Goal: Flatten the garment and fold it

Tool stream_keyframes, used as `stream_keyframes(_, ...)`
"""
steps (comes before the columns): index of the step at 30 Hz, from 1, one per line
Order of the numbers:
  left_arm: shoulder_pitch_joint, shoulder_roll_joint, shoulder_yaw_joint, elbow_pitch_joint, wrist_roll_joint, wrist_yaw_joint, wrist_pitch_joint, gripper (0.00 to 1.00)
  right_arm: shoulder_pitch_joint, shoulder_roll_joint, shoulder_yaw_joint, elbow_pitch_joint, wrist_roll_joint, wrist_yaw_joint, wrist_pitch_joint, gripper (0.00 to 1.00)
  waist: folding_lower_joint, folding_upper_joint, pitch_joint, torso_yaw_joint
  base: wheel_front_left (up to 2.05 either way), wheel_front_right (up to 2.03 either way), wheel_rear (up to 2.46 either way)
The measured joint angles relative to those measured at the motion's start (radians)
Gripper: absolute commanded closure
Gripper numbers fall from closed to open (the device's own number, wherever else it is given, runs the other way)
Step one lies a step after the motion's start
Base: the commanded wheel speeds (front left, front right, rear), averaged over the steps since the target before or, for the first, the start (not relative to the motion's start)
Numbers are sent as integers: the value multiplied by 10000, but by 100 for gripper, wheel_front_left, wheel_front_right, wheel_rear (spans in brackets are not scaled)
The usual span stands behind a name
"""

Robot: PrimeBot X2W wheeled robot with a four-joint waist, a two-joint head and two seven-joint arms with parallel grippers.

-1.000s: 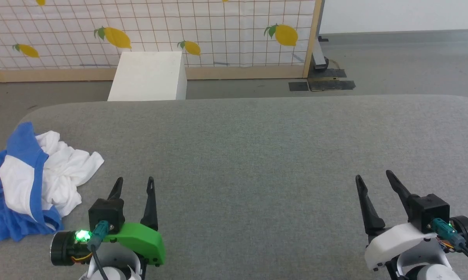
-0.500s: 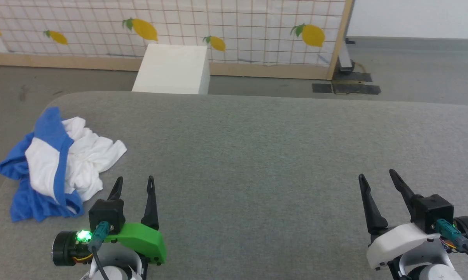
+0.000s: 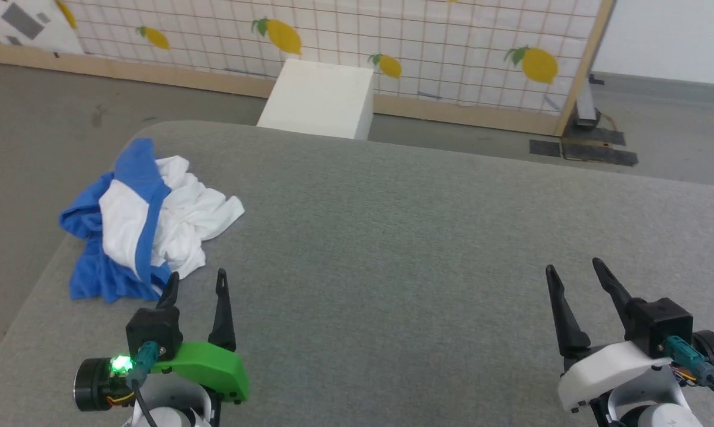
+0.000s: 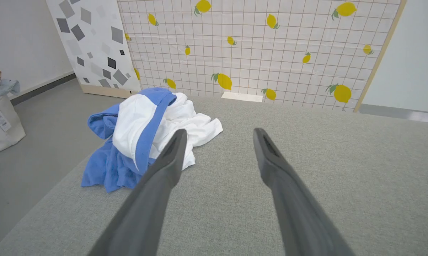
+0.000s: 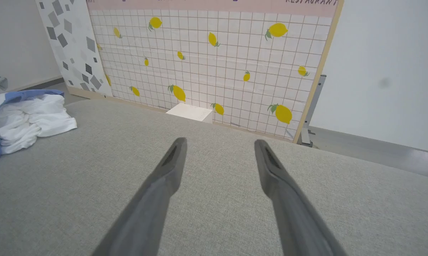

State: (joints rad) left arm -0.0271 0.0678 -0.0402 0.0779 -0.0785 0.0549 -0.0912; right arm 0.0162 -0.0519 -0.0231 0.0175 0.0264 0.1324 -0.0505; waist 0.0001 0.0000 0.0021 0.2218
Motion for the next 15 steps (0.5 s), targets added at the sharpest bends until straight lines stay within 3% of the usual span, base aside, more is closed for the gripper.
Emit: stream_keyframes(15, 9, 69, 56, 46, -238, 347, -328, 0, -2, 2, 46, 23, 17, 0, -119, 0, 0, 0, 17, 978, 0, 0, 0)
